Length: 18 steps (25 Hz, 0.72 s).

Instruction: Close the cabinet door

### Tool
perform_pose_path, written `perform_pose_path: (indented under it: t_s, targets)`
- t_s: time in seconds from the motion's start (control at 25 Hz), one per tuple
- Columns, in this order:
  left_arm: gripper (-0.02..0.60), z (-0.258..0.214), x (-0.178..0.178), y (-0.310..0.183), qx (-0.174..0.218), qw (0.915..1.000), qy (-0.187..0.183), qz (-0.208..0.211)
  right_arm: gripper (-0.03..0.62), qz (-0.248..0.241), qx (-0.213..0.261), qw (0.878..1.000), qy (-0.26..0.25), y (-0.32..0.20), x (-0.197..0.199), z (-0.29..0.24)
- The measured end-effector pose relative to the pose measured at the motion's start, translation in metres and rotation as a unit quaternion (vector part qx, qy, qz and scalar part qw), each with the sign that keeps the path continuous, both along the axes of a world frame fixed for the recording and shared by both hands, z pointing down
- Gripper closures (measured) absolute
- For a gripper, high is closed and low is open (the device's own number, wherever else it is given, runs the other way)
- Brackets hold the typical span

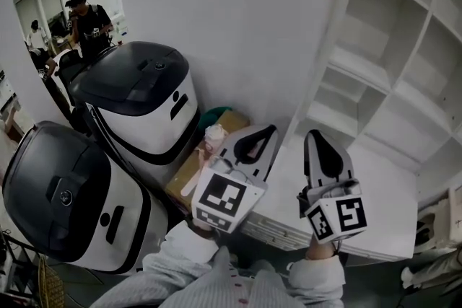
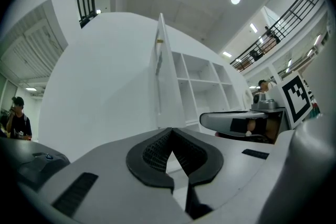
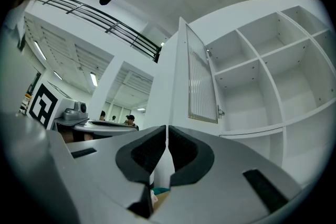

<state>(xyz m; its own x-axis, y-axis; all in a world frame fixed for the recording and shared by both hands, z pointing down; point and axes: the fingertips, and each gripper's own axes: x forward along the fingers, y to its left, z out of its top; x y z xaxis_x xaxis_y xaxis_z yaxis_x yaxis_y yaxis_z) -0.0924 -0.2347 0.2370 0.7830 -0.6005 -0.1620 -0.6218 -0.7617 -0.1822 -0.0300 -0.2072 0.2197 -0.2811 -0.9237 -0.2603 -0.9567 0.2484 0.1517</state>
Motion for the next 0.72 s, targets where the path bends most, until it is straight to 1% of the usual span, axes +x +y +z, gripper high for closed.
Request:
perform_pose_path:
  t_s: [0.24, 0.44, 0.56, 0.68, 0.72]
  targets:
    - [0.572, 0.000, 0.004, -0.006, 0.000, 1.0000, 0.001, 0.009, 0.577, 0.005, 0.004, 1.000, 0.002, -0.006, 0.001, -0.002]
    - [0.572, 0.007, 0.002, -0.009, -0.005, 1.0000, 0.004, 0.006, 0.577, 0.004, 0.006, 1.000, 0.001, -0.011, 0.000, -0.005]
    - [0.572, 0.015, -0.005, -0.013, -0.008, 1.0000, -0.003, -0.003, 0.576, 0.013, 0.008, 1.000, -0.003, -0.014, 0.002, -0.006]
    - [0.572, 0.019, -0.018, -0.019, -0.013, 0.9997, -0.002, -0.020, 0.571, 0.014, 0.003, 1.000, -0.008, -0.019, 0.004, -0.004]
    - [0.572, 0.021, -0.022, -0.020, -0.015, 0.9996, -0.001, -0.025, 0.555, 0.013, 0.001, 1.000, -0.009, -0.021, 0.003, -0.003]
